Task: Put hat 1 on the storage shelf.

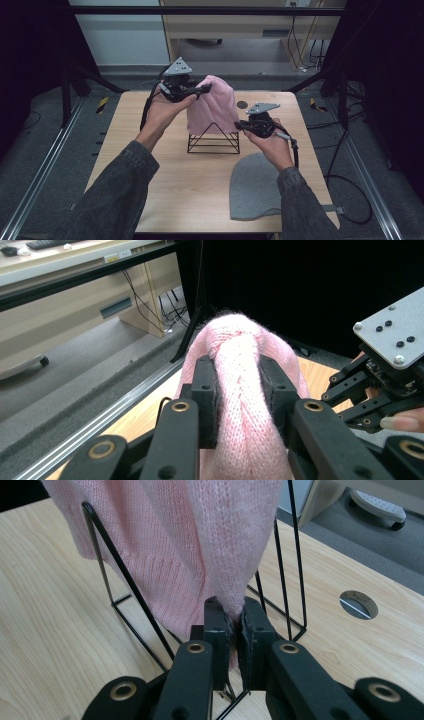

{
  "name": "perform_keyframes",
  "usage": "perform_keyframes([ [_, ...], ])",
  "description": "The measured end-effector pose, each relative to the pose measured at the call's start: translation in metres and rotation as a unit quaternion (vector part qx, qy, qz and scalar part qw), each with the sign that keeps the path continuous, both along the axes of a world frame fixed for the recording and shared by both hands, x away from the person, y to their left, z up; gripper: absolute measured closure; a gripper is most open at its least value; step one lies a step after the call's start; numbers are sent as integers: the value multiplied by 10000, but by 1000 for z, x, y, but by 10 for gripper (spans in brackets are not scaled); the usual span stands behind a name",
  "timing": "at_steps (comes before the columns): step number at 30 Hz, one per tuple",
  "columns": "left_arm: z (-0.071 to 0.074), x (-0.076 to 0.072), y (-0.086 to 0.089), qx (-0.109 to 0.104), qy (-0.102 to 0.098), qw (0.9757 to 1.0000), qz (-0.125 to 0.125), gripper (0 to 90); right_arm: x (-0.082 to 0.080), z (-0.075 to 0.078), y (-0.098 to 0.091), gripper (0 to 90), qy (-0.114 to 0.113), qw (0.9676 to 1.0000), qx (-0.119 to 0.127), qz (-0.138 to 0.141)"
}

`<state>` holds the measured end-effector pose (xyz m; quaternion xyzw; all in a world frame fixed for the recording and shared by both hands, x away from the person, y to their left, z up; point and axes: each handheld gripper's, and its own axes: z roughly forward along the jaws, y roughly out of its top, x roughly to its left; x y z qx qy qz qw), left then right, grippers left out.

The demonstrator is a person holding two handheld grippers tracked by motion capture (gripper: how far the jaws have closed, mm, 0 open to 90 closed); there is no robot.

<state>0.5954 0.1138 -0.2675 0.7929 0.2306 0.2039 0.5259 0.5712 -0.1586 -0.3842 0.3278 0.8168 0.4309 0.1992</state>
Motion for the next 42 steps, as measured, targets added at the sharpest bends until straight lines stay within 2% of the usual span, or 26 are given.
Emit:
perform_keyframes([
  [8, -8, -1, -2, 149, 45, 9999, -49, 718, 0, -9, -2, 841, 88, 9999, -14, -80],
  [9, -11, -1, -2, 98, 89, 9999, -50, 717, 0, -12, -2, 841, 89, 9999, -23, -83],
  [14, -18, -1, -3, 130, 149, 9998, -56, 713, 0, -18, -3, 841, 135, 9998, -88, -106],
  [17, -23, 0, -3, 220, 185, 9996, -49, 711, 1, -22, -2, 841, 192, 9997, -129, -113],
  [24, -33, 0, -4, 266, 259, 9993, -76, 711, 3, -35, -1, 841, 299, 9994, -163, -102],
  [30, -39, -2, -3, 257, 301, 9992, -109, 711, 3, -40, -2, 841, 350, 9992, -168, -116],
  [35, -45, -3, -3, 332, 339, 9988, -127, 710, 4, -44, -3, 839, 414, 9988, -221, -128],
  [40, -50, -4, -4, 274, 390, 9988, -145, 709, 4, -48, -3, 837, 487, 9984, -250, -130],
  [42, -52, -5, -5, 328, 425, 9984, -178, 709, 4, -51, -4, 835, 516, 9983, -248, -129],
])
